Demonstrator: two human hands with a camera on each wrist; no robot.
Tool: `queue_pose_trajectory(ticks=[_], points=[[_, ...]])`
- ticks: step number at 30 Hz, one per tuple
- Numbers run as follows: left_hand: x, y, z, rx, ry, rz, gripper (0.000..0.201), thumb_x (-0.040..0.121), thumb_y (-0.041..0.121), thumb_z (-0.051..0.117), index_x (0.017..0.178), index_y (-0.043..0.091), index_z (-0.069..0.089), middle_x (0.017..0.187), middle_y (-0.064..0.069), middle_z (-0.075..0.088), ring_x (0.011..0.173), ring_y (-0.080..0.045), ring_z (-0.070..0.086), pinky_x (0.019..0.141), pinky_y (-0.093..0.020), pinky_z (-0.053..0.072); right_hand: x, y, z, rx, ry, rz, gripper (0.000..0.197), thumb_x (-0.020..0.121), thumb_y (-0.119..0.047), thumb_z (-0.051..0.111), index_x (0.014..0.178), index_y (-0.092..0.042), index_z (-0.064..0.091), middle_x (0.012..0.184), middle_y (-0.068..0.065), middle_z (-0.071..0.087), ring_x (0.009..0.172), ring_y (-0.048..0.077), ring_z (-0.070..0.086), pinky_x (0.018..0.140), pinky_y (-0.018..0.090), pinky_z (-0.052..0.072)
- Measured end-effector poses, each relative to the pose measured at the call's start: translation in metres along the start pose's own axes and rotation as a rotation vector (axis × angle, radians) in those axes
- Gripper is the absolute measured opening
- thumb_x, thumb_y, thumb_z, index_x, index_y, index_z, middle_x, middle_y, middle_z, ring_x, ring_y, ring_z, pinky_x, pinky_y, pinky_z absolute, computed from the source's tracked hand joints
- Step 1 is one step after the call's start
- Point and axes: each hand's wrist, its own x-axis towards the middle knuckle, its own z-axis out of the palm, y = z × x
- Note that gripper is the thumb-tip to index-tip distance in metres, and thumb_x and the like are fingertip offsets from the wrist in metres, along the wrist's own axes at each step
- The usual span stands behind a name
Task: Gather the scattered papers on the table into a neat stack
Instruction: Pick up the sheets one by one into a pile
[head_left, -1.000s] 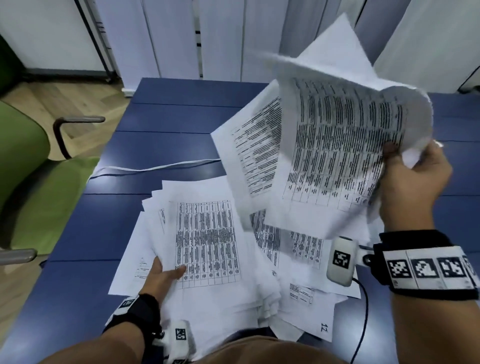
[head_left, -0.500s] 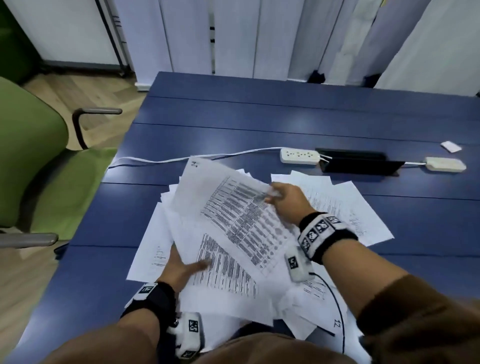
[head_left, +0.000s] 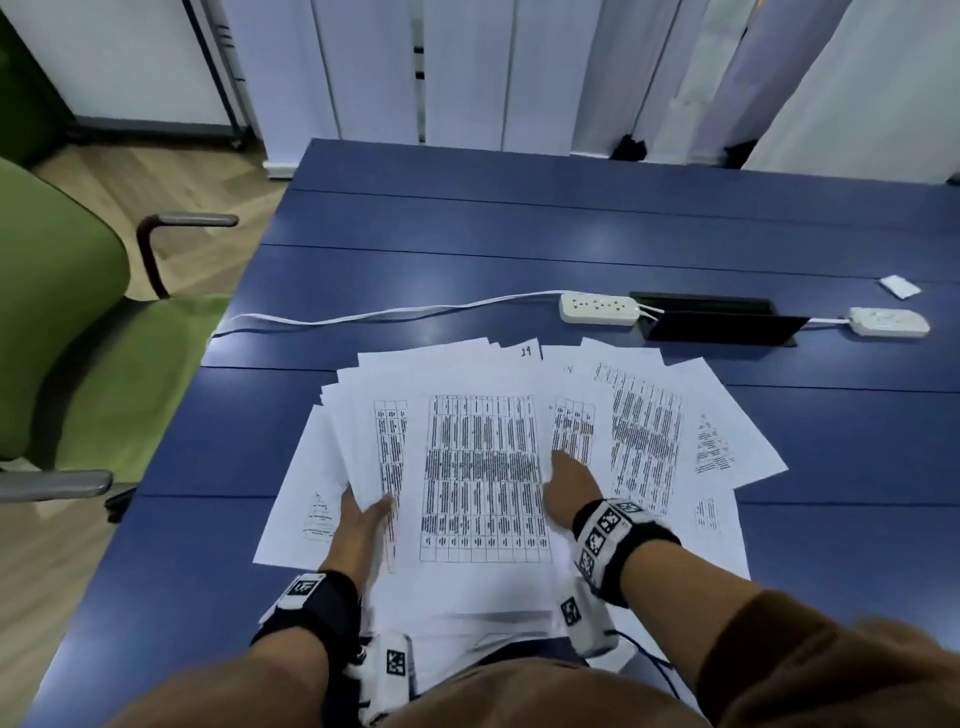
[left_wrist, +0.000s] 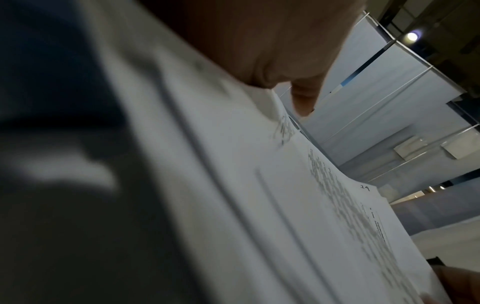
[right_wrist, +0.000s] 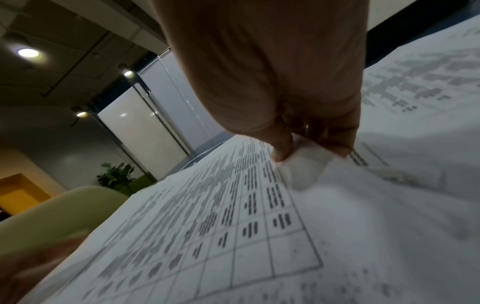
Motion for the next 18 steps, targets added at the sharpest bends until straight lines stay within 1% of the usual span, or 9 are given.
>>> queue_pose_trajectory(ticks=[2,4,7,9,11,13,15,16,18], points=[[-0.002,-0.001,0.0,0.043,-0.041,0.016,0.109,0.067,0.044,0.081,0.152,0.024,0.016,0.15,0.004,0.039,0.136,-0.018,0.042,0.116,-0.044,0.028,-0.001,-0.001,0.005,-0.019,-0.019,-0.023,0.042,0.098,-0.012,0.045,0.139,-0.005,0.036,0.143,0.013,0.041,0.129,0.028,0.045,0.104,0.034,0.039],[0.0,-0.005,-0.004,0.21,0.001,0.048,0.118,0.058,0.044,0.091,0.149,0.025,0.02,0.147,0.003,0.044,0.133,-0.021,0.045,0.113,-0.047,0.033,0.001,0.004,0.005,0.002,-0.083,-0.028,0.056,0.096,-0.033,0.052,0.144,-0.011,0.033,0.148,0.013,0.035,0.134,0.03,0.039,0.11,0.04,0.036],[0.006,-0.01,-0.009,0.25,0.001,0.045,0.101,0.07,0.009,0.086,0.148,0.017,0.022,0.145,-0.005,0.045,0.133,-0.026,0.044,0.113,-0.047,0.033,0.004,0.016,-0.011,0.085,0.108,0.085,0.066,0.084,-0.063,0.055,0.135,-0.024,0.045,0.136,0.011,0.043,0.127,0.032,0.042,0.102,0.05,0.04],[0.007,-0.011,-0.008,0.214,-0.03,0.025,0.094,0.075,-0.004,0.078,0.148,0.017,0.022,0.146,-0.006,0.045,0.134,-0.027,0.043,0.114,-0.048,0.031,0.005,0.027,-0.024,0.059,0.252,0.259,0.073,0.081,-0.062,0.06,0.136,-0.017,0.04,0.136,0.014,0.04,0.128,0.034,0.037,0.102,0.049,0.037],[0.008,-0.011,-0.008,0.197,-0.024,0.008,0.09,0.079,-0.011,0.07,0.149,0.016,0.02,0.145,-0.006,0.045,0.133,-0.027,0.043,0.114,-0.048,0.03,0.009,0.033,-0.028,0.078,0.236,0.358,0.083,0.079,-0.055,0.068,0.136,-0.006,0.034,0.14,0.018,0.038,0.13,0.036,0.037,0.104,0.045,0.036],[0.008,-0.011,-0.008,0.183,-0.021,0.001,0.089,0.081,-0.013,0.067,0.149,0.017,0.019,0.144,-0.004,0.044,0.132,-0.026,0.043,0.114,-0.047,0.029,0.012,0.028,-0.028,0.287,0.167,0.34,0.086,0.077,-0.042,0.076,0.137,-0.001,0.029,0.138,0.019,0.042,0.127,0.035,0.044,0.102,0.04,0.041],[0.008,-0.01,-0.009,0.178,-0.037,-0.002,0.088,0.081,-0.011,0.068,0.149,0.02,0.021,0.145,-0.003,0.045,0.134,-0.025,0.042,0.115,-0.046,0.028,0.013,0.025,-0.026,0.479,0.087,0.322,0.082,0.079,-0.031,0.077,0.137,0.002,0.029,0.126,0.017,0.049,0.115,0.031,0.052,0.09,0.033,0.045],[0.007,-0.009,-0.009,0.166,-0.055,-0.009,0.085,0.082,-0.011,0.067,0.148,0.02,0.024,0.143,-0.002,0.047,0.133,-0.025,0.043,0.114,-0.044,0.028,0.014,0.024,-0.027,0.51,0.075,0.315,0.075,0.082,-0.029,0.075,0.135,0.004,0.033,0.118,0.015,0.051,0.109,0.029,0.053,0.086,0.03,0.045],[0.003,-0.008,-0.013,0.11,-0.076,-0.027,0.075,0.083,-0.015,0.061,0.144,0.018,0.031,0.137,-0.003,0.053,0.13,-0.025,0.046,0.112,-0.042,0.029,0.015,0.029,-0.03,0.531,0.139,0.268,0.056,0.087,-0.025,0.07,0.126,0.007,0.047,0.11,0.011,0.053,0.105,0.026,0.055,0.092,0.034,0.047]])
